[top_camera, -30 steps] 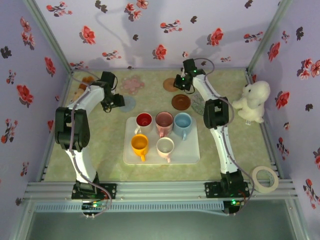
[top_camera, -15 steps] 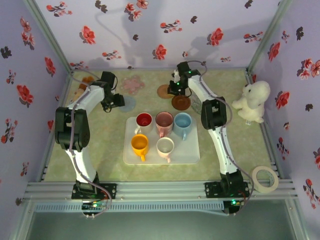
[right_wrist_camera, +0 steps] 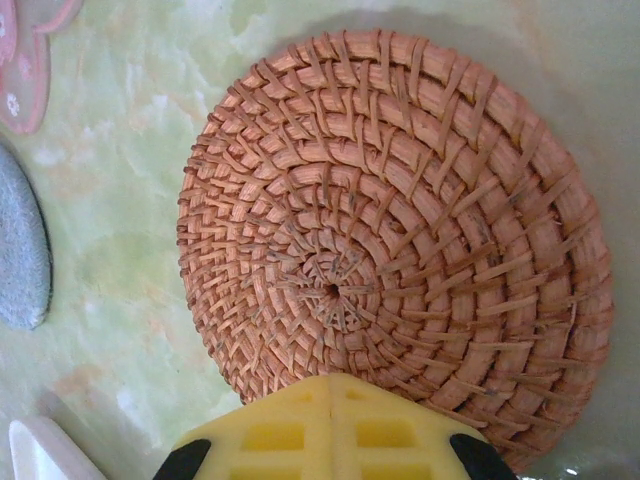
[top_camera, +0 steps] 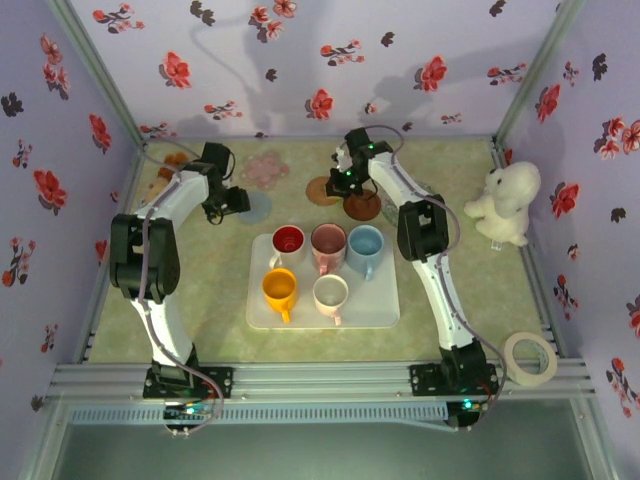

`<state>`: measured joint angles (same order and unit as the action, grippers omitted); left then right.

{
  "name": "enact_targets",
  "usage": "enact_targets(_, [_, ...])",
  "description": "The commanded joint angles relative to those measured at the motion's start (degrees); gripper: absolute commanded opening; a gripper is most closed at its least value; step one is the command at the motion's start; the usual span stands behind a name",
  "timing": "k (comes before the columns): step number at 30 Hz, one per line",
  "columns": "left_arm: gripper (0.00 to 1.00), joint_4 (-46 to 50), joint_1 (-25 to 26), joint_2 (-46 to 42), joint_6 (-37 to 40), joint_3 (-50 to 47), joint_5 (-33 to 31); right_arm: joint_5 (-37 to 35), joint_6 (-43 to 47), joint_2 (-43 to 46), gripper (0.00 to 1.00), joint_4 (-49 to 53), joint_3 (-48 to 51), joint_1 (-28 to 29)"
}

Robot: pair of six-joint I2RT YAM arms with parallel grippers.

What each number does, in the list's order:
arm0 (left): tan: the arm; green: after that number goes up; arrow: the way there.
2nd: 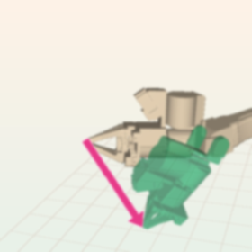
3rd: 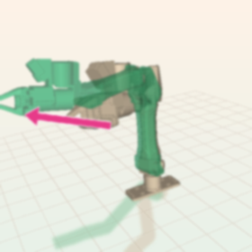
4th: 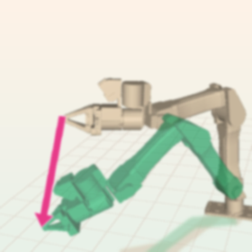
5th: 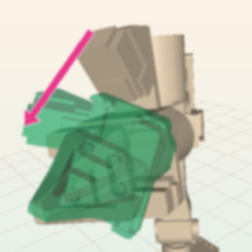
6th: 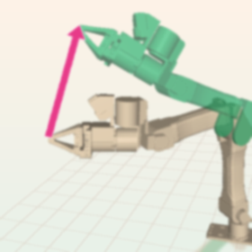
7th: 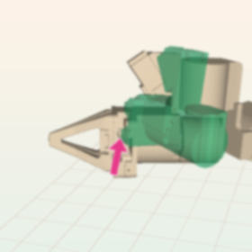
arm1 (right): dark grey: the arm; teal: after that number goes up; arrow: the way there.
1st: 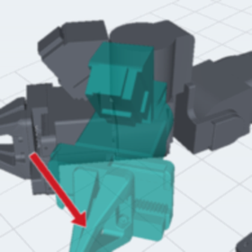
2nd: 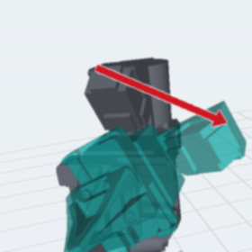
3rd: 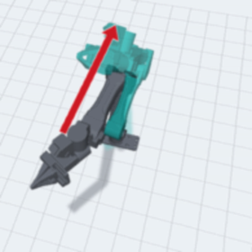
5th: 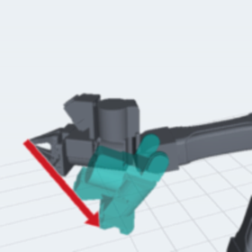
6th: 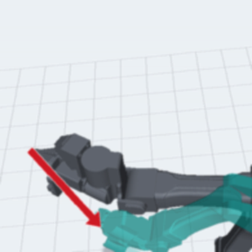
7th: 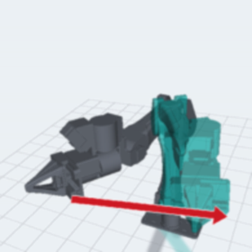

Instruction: Place the cup by the coaster

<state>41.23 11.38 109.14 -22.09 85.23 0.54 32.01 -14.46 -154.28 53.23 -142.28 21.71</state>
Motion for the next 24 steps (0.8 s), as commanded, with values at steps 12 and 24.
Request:
enact_targets(12, [0.64, -0.35, 0.39, 1.84, 0.60, 2.92, 1.22, 1.26, 3.82, 2.14, 0.05, 4.91, 5.28, 0.69])
enact_targets(24, [0.64, -0.89, 0.36, 2.74, 1.17, 4.56, 2.65, 0.11, 3.29, 5.89, 0.07, 3.02, 5.34, 0.44])
